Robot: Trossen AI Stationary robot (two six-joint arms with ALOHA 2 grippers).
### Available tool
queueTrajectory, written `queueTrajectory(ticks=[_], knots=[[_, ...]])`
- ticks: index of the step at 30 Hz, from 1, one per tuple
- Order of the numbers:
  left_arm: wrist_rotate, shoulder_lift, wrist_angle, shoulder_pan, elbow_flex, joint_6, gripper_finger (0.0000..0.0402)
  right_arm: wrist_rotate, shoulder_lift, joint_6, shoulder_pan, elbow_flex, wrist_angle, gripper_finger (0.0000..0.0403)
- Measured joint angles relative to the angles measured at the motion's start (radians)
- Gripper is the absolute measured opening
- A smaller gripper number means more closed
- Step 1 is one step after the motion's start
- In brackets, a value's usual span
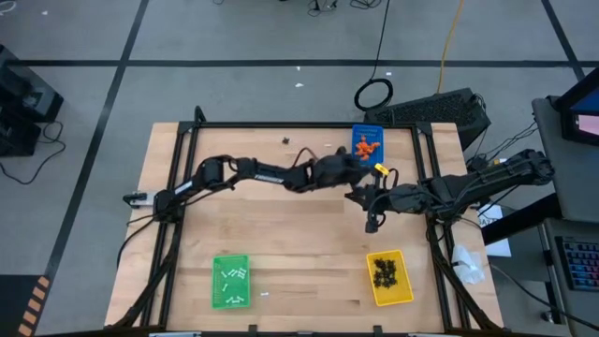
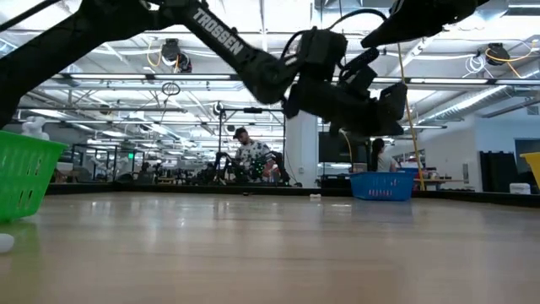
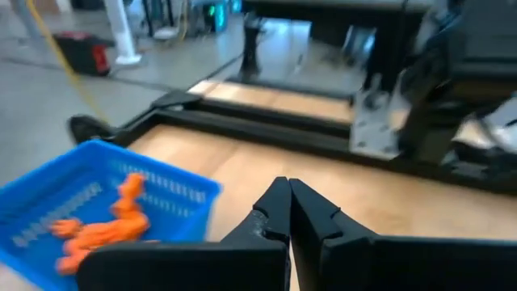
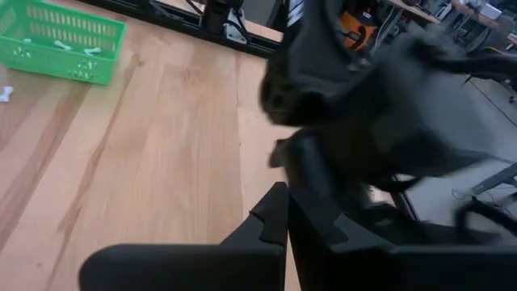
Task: Sort Halloween decoration
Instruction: Put the white bone toy into the green bin
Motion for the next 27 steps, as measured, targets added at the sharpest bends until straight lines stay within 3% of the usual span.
queueTrajectory(ticks=[3, 11, 19, 23, 27], knots=[[0.021, 0.001, 0.136, -0.01, -0.077, -0.04, 0.0, 0.0, 0.0, 0.001, 0.0, 0.0, 0.009, 0.0], [0.028, -0.042, 0.154, -0.024, -0.237, -0.029, 0.0, 0.001, 0.0, 0.0, 0.0, 0.0, 0.019, 0.0], [0.027, -0.31, 0.131, -0.026, -0.535, 0.031, 0.0, 0.001, 0.0, 0.0, -0.002, 0.0, 0.015, 0.0], [0.028, -0.475, -0.049, -0.012, -0.634, 0.079, 0.0, 0.001, 0.0, 0.001, -0.006, 0.0, 0.019, 0.0], [0.028, -0.574, -0.38, 0.073, -0.602, 0.08, 0.0, 0.0, 0.0, -0.006, -0.023, 0.0, 0.058, 0.0]])
